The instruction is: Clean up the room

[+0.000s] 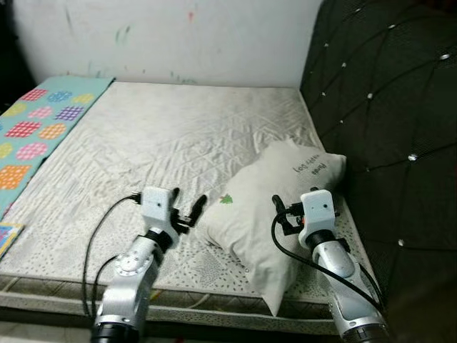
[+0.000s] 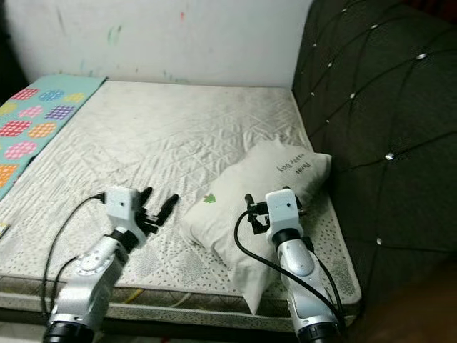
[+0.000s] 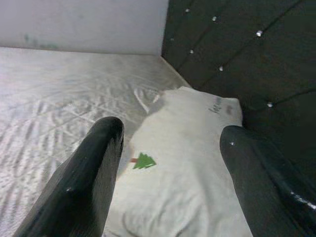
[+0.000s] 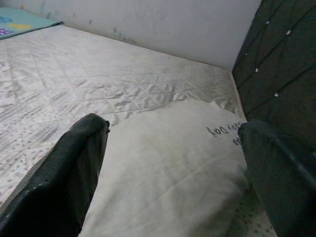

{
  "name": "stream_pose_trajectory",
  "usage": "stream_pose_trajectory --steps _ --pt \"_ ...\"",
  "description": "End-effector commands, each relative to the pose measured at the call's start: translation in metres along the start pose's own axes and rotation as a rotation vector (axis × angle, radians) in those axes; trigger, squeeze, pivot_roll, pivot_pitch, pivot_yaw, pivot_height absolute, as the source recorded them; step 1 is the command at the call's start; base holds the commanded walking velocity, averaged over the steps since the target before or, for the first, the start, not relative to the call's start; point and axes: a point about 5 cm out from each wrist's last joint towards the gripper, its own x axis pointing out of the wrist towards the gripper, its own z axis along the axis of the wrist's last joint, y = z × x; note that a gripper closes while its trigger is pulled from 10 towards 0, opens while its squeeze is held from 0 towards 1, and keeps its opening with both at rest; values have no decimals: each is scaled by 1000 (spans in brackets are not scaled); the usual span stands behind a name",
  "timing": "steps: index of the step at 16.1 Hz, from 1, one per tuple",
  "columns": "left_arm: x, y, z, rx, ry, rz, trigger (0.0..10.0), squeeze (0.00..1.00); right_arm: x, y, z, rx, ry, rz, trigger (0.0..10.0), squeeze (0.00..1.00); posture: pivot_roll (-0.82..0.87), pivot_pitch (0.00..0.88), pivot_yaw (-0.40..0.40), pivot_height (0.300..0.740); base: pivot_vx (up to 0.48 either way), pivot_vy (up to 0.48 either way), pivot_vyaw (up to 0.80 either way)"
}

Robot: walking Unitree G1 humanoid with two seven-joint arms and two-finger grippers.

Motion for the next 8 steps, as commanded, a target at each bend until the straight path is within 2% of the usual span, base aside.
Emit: stream_pose_trajectory --steps 1,6,8 --pt "0 3 2 9 -2 12 10000 0 1 -1 3 -1 -7 7 10000 0 -166 0 26 740 0 0 0" --pt "-5 7 8 2 -28 36 10000 0 -2 -1 6 -1 -15 22 10000 0 -162 0 17 740 0 0 0" --pt "-11 17 12 16 -34 84 10000 0 -4 -2 9 23 -16 28 10000 0 -154 8 14 740 0 0 0"
